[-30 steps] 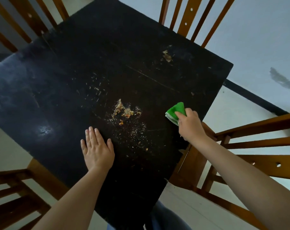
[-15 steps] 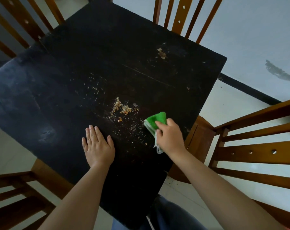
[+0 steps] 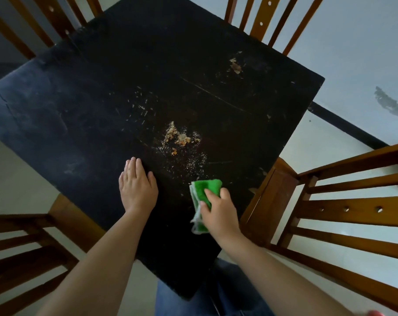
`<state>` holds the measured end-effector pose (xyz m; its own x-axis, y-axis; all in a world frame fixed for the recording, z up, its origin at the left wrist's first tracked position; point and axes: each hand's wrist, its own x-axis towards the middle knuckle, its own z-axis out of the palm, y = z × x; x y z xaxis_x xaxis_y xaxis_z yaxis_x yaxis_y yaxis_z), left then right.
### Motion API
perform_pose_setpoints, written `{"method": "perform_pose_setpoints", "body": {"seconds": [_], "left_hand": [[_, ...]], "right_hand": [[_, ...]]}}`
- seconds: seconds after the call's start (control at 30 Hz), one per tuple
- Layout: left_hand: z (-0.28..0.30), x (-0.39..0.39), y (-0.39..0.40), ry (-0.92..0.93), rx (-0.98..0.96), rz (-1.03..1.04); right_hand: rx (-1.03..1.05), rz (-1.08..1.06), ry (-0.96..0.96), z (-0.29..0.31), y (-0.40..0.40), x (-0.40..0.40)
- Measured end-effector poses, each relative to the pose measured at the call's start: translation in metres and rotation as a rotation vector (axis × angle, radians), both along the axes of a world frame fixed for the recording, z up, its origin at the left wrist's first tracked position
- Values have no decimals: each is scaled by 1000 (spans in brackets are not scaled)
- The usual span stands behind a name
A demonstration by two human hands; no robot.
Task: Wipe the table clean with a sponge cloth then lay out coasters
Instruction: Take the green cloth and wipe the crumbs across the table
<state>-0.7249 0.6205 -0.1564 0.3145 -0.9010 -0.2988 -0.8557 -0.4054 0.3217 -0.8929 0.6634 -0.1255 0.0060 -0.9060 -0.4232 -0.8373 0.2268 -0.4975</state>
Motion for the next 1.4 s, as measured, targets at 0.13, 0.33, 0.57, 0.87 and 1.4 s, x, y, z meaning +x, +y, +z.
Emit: {"method": "perform_pose_setpoints", "body": {"seconds": [0.13,0.33,0.57,0.87,1.4], "left_hand": [[-2,18,6,-34,-5,69],[-8,23,7,-76,28,112],[-11,24,3,-110,72,92],[-5,25,1,-108,106,92],[-1,26,0,-94,120,103]], "right_hand": [[-179,-56,-36,14,-49,4],[-422,58,137,18,-163,-7],[-528,432,252,6,-234,37],[-321,722,210,-16,-203,64],[-517,949,53,15,-173,82]]}}
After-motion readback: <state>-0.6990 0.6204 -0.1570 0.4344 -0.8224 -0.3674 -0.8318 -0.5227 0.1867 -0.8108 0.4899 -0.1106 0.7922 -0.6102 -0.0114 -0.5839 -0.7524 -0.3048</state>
